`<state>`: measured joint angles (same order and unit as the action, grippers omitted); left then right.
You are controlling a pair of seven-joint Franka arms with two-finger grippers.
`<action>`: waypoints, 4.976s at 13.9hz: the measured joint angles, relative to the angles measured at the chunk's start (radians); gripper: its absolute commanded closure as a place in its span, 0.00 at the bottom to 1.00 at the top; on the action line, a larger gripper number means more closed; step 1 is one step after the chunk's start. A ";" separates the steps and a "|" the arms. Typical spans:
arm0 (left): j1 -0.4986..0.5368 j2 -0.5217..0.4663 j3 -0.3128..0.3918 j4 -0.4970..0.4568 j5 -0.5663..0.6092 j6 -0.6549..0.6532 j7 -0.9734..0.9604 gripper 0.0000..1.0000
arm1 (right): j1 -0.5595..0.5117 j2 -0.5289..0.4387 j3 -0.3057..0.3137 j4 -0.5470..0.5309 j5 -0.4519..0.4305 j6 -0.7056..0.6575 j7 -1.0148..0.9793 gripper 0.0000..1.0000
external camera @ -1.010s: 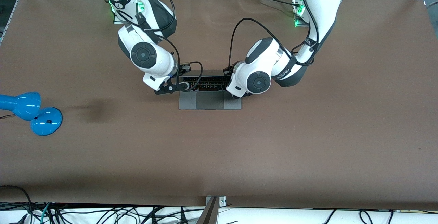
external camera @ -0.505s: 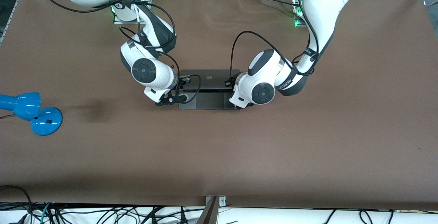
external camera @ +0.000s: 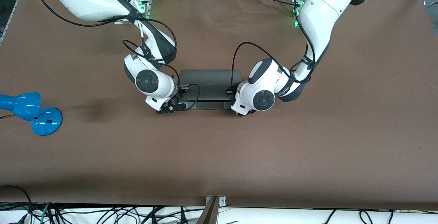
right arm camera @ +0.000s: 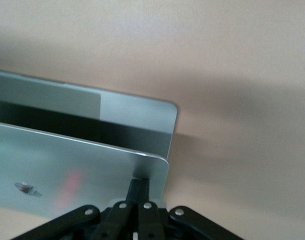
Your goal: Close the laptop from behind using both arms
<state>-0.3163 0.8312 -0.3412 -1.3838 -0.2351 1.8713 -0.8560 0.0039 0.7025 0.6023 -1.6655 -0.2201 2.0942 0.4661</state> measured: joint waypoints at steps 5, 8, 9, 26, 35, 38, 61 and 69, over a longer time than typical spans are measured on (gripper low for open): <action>0.000 0.031 0.002 0.002 0.043 0.044 0.005 1.00 | 0.001 0.088 -0.001 0.026 -0.032 0.086 -0.004 1.00; 0.000 0.064 0.003 0.003 0.068 0.080 0.007 1.00 | 0.001 0.128 -0.001 0.026 -0.076 0.138 -0.004 1.00; 0.000 0.072 0.003 0.004 0.076 0.091 0.008 1.00 | 0.001 0.130 0.000 0.029 -0.078 0.138 -0.004 1.00; 0.018 -0.240 0.130 0.060 0.184 -0.349 0.180 0.00 | -0.105 -0.026 0.000 0.150 -0.081 -0.216 -0.008 0.00; 0.027 -0.707 0.271 -0.189 0.184 -0.391 0.396 0.00 | -0.294 -0.202 -0.003 0.151 -0.081 -0.387 -0.107 0.00; 0.027 -0.874 0.291 -0.381 0.184 -0.269 0.438 0.00 | -0.349 -0.226 -0.005 0.154 -0.053 -0.408 -0.191 0.00; 0.357 -0.955 0.128 -0.468 0.219 -0.232 0.662 0.00 | -0.080 -0.714 -0.475 0.037 0.184 -0.524 -0.352 0.00; 0.357 -0.951 0.128 -0.468 0.219 -0.232 0.664 0.00 | -0.079 -0.711 -0.481 -0.011 0.200 -0.411 -0.347 0.00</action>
<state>0.0410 -0.1201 -0.2136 -1.8514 -0.0163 1.6398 -0.1924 -0.0750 -0.0084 0.1211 -1.6764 -0.0201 1.6828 0.1187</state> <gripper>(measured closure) 0.000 0.000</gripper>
